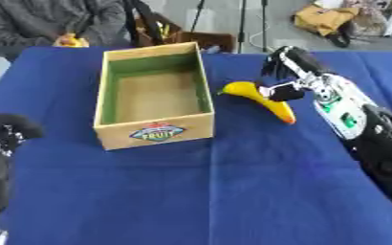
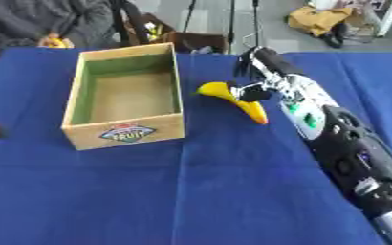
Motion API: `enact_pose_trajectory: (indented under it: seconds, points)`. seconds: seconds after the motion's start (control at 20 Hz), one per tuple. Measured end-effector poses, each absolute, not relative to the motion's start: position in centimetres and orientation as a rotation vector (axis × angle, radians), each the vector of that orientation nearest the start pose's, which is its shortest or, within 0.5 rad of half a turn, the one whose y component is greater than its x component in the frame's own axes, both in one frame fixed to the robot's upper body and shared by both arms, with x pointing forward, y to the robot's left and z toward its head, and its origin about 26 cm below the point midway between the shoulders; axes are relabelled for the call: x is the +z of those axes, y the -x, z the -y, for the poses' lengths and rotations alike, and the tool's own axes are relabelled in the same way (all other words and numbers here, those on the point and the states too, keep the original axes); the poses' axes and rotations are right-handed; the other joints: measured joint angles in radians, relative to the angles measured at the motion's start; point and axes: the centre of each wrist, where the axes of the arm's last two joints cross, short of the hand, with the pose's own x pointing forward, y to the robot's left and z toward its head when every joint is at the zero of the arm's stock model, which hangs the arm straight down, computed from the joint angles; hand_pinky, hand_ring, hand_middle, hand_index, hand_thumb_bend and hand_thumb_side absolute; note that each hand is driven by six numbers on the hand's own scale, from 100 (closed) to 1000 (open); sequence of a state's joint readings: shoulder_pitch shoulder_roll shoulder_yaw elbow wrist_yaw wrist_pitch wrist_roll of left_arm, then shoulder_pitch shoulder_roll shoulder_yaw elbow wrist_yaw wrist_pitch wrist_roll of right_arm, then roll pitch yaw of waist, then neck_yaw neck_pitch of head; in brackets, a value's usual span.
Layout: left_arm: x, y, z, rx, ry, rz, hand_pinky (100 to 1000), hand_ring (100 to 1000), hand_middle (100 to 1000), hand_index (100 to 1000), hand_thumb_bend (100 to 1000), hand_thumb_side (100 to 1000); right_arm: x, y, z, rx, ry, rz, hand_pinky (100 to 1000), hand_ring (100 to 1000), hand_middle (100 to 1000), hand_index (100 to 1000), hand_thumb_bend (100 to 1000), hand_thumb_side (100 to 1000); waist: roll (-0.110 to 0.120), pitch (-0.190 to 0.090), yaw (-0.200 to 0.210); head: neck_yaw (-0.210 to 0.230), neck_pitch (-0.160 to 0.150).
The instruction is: Pick up objects on the table and place them in the box.
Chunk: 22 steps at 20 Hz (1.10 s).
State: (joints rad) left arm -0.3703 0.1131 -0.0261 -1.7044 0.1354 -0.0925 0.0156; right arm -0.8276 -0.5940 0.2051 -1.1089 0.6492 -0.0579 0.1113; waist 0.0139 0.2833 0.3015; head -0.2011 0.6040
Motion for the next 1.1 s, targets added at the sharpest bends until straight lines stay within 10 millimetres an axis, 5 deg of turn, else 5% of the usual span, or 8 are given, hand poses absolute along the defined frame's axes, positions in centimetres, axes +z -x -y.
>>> enact_pose_trajectory:
  seconds: [0.05, 0.25, 1.1]
  points:
    - [13.6, -34.7, -21.6, -0.102, 0.166, 2.134, 607, 570, 464, 556, 508, 959, 20.7, -44.9, 31.6, 1.163, 1.002, 1.626, 622, 663, 702, 783, 482, 407, 0.0, 0.0, 0.0, 0.0, 0.0]
    - [13.6, -34.7, -21.6, -0.102, 0.165, 2.134, 607, 570, 464, 556, 508, 959, 20.5, -44.9, 31.6, 1.188, 1.002, 1.598, 666, 737, 779, 840, 555, 443, 0.002, 0.0, 0.0, 0.0, 0.0]
    - [13.4, -34.8, -21.7, -0.101, 0.167, 2.127, 606, 572, 464, 556, 507, 960, 18.5, -45.1, 32.6, 1.201, 0.998, 1.503, 633, 684, 720, 800, 467, 403, 0.016, 0.006, 0.003, -0.004, 0.0]
